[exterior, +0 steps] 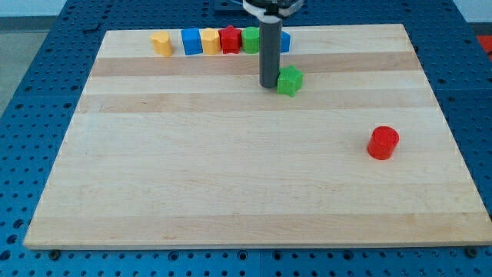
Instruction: Push the green star closer to the blue triangle
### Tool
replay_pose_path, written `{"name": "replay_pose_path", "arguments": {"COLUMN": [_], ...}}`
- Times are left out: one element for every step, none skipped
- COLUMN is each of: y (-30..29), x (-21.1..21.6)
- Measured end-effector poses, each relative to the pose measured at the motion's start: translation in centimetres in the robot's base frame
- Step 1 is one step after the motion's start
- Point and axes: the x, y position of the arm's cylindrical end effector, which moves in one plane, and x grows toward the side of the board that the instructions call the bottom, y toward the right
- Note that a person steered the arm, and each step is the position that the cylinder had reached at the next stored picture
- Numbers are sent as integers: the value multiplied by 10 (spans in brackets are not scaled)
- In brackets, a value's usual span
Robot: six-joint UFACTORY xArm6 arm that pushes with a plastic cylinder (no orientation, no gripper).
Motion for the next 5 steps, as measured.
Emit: {"name": "replay_pose_path", "arguments": {"y": [0, -16, -23, -5, 34], "x": [-12, 8, 43, 55, 31]}}
